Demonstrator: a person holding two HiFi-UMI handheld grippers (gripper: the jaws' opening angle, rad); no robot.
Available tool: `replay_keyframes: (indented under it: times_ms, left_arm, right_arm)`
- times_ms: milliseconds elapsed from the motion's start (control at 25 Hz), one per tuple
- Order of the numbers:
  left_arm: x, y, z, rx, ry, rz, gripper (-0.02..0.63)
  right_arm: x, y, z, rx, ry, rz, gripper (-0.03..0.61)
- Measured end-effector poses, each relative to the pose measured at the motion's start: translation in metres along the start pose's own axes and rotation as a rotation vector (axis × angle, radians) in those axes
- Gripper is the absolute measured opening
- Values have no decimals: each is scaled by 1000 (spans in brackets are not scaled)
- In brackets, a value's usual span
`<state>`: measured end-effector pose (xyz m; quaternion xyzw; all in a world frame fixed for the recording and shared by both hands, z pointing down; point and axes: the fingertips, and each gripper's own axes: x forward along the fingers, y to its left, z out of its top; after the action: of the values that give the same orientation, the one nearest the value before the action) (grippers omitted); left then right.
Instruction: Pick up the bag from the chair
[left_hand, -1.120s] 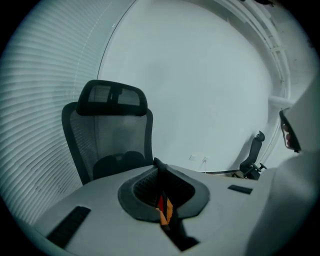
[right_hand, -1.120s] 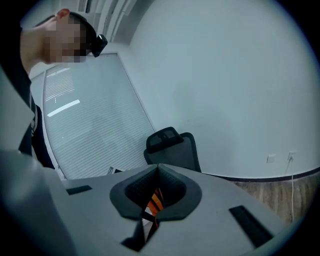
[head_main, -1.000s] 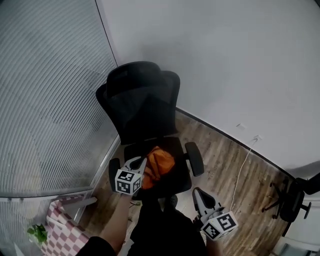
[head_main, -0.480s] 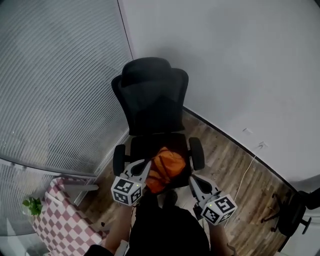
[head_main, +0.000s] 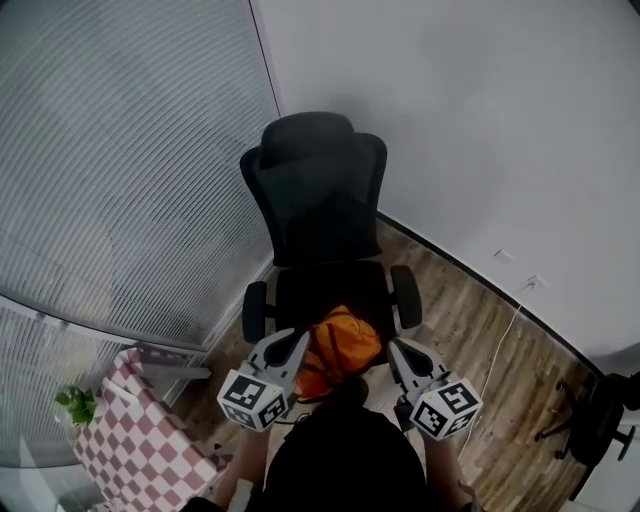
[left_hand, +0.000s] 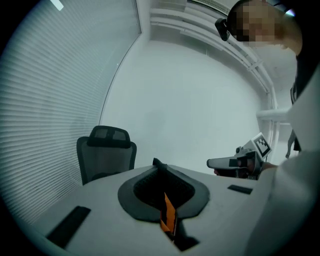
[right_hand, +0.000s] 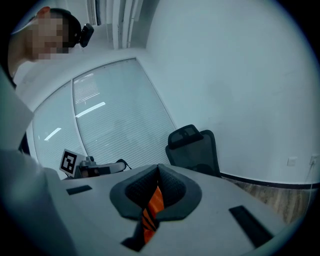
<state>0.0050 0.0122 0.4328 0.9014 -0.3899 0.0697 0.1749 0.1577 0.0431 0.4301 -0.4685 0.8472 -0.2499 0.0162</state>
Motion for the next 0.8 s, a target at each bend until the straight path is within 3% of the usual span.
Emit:
replay_keyframes:
  times_ms: [280,800]
  left_arm:
    - [-50,-14,-3,-16,-23,-48,34]
    - [-144,-25,-17,28,-73,-108,34]
  right_arm:
    - [-18,43,-17,-6,-10,-28,18]
    - [-60,120,-58,-81,-2,-78,18]
